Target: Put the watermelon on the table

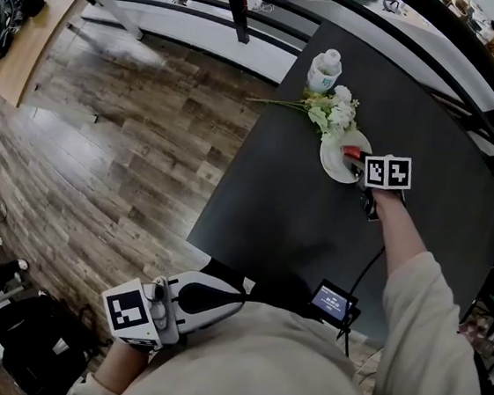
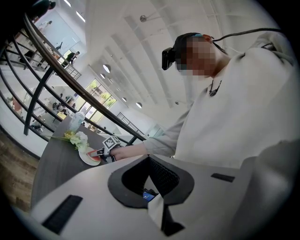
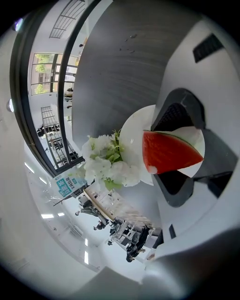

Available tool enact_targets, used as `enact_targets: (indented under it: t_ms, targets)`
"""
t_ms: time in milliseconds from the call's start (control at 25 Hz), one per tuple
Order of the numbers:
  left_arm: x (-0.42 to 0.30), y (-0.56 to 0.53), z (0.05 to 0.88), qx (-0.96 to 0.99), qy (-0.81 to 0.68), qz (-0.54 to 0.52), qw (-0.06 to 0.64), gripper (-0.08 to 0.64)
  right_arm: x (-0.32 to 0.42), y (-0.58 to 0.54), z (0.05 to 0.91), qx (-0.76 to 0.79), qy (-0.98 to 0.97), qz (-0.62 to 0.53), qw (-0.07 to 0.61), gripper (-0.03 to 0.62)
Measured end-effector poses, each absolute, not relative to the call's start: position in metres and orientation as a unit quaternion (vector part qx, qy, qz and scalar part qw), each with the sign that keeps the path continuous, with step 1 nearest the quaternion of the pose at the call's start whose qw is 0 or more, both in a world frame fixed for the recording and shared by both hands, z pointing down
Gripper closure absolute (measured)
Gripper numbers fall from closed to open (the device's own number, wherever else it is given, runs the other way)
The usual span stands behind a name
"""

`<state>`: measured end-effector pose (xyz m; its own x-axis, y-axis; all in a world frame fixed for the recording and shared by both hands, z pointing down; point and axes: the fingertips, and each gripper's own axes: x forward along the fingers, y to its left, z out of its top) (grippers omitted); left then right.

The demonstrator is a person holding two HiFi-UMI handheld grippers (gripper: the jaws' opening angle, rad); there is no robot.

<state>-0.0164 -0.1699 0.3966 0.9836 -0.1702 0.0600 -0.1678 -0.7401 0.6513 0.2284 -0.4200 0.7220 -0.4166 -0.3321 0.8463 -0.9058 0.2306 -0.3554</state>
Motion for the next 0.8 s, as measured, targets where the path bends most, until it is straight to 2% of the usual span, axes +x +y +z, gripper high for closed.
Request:
enact_targets:
  t_ms: [120, 520, 800]
  targets:
    - [-0.016, -0.171, 0.397, 0.932, -0.088, 0.000, 0.351, 0.554, 0.229, -0.419, 0.724, 0.428, -0.715, 0.449, 0.321, 0.344]
    - [-0.012, -0.183, 0.389, 0.940, -0.064, 0.002, 0.334, 0.555, 0.245, -0.416, 0.694, 0.453, -0.718, 0.445, 0.286, 0.344]
    - [0.009, -0.185, 0.374, 0.960, -0.011, 0.036, 0.276, 0.554, 0.289, -0.388, 0.638, 0.497, -0.713, 0.437, 0.232, 0.344]
